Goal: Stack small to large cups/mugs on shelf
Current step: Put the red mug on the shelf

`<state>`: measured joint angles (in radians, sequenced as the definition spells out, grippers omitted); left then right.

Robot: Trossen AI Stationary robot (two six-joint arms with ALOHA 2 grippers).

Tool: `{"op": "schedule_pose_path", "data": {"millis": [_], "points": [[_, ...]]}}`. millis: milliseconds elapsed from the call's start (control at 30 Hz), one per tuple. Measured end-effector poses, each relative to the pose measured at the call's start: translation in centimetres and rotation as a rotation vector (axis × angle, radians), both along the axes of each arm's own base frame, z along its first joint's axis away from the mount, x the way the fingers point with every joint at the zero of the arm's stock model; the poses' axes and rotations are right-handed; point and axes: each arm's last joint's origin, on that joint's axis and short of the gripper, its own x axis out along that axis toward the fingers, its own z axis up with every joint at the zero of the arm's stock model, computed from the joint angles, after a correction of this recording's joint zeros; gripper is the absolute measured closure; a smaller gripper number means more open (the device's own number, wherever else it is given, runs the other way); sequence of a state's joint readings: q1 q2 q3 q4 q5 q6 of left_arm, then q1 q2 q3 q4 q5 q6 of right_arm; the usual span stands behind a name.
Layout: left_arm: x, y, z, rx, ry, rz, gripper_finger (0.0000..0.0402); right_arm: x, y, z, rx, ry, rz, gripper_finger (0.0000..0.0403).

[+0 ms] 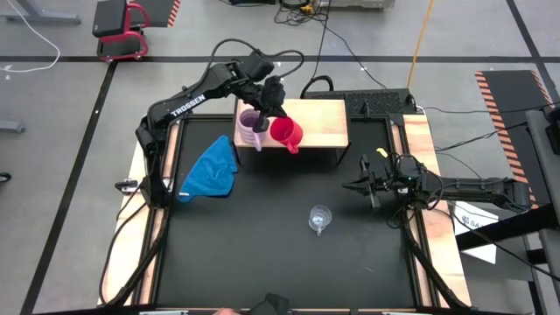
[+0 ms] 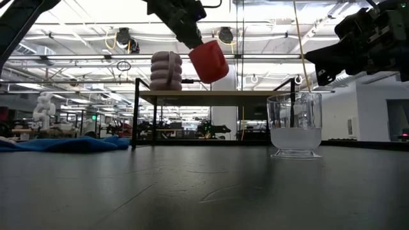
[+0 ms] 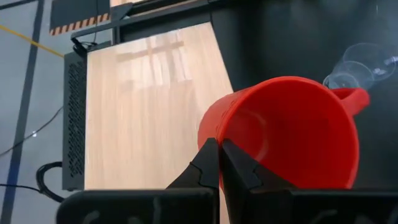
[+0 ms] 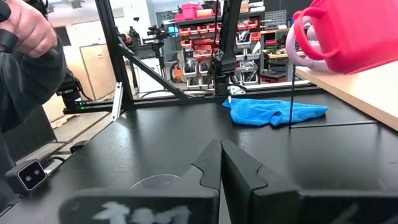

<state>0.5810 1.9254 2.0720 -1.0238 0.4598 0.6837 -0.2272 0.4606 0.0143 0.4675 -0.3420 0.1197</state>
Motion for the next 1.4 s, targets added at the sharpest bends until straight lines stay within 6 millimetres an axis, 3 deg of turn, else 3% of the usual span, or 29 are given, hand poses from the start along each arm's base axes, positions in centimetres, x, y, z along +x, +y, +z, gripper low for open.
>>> {"op": "schedule_pose_path", "data": {"millis": [167,367,667,900,1200,1400], "points": [[0.4,-0.1,0.2,0.028,-0.012,0.025,0.04,0.0,0.0,0.0,-0.003,0.0,-0.001,0.0403],[1.6,-0.3,1.3,0.038,-0.151,0.043,0.04,0.0,0.0,0.0,-0.002,0.0,0.0,0.0403],[0.4,1.2,4.9,0.062,-0.304,0.091,0.04,0.0,0.0,0.0,-0.002,0.0,0.0,0.0403],[-0.6,2.5,6.3,0.052,-0.374,0.145,0.04,0.0,0.0,0.0,-0.008,0.0,0.0,0.0403],[-1.6,3.5,5.9,0.02,-0.328,0.187,0.04,0.0,0.0,0.0,-0.008,0.0,0.0,0.0403],[-2.9,4.1,4.6,-0.015,-0.197,0.198,0.04,0.0,0.0,0.0,-0.008,0.001,0.0,0.0403]]}}
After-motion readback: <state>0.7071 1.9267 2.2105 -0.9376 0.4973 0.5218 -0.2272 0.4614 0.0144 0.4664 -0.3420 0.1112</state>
